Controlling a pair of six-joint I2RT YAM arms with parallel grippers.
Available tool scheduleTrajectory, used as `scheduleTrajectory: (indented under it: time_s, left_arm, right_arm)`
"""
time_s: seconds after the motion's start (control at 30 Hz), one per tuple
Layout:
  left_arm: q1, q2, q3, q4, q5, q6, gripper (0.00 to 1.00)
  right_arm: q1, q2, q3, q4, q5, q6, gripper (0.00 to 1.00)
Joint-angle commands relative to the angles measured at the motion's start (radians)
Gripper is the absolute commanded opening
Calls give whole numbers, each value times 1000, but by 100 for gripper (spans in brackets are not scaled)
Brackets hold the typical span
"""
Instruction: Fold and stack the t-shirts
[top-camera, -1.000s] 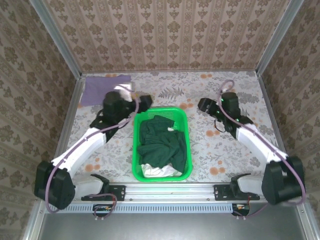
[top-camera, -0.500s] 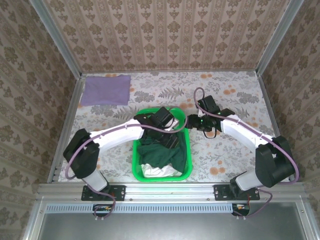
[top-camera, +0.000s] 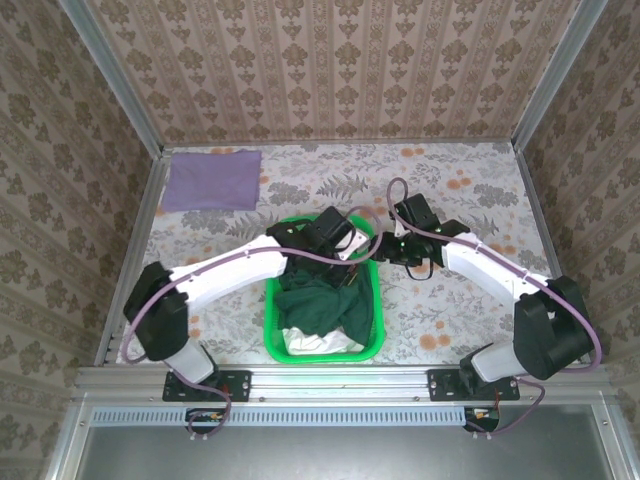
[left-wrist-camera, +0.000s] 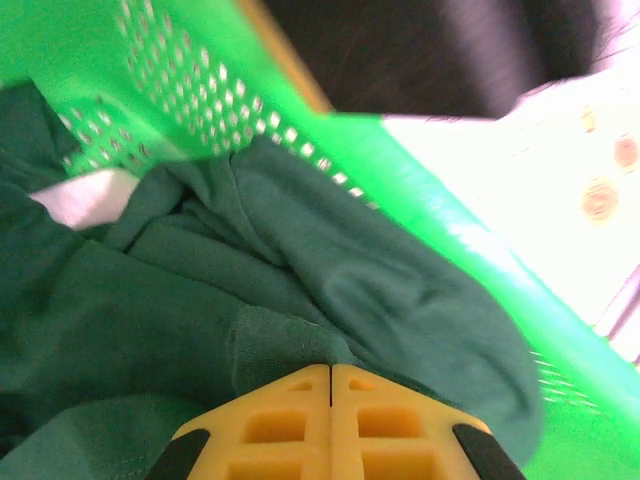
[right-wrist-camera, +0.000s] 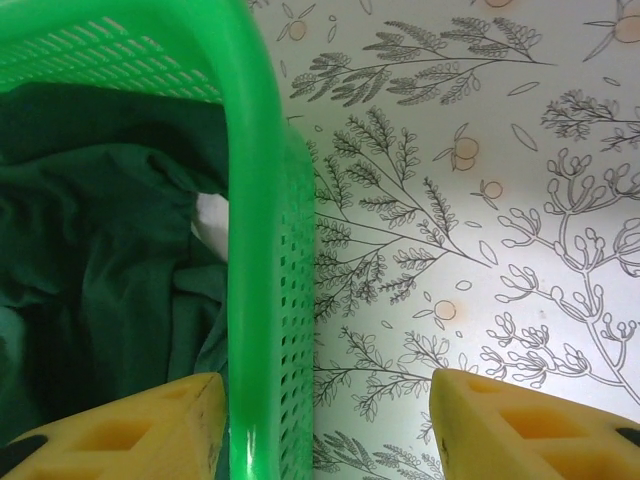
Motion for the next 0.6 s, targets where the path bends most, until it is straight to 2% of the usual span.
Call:
scheduleTrajectory:
  time_s: [0.0,0.2,0.27,0.33,0.43,0.57]
  left_arm:
    - [-10,-123,48,44,12,8,0]
    - [-9,-279,60,77,-68,11,0]
    - [-10,-332,87,79,-118,12,0]
    - [-8,-378,142,74,-163,12,0]
    - [-2,-418,269,60,-194,16,0]
    - [8,-445,437,70,-272,64,0]
  right_arm:
    - [10,20,-2,-16,-31,4,57]
    - [11,45,-2,17,-64,16,44]
    - [12,57,3,27,-66,22,35]
    - [12,75,15,26,-57,23,26]
    - [12,93,24,38,-32,27,21]
    - [10,113,53,37,38,39,6]
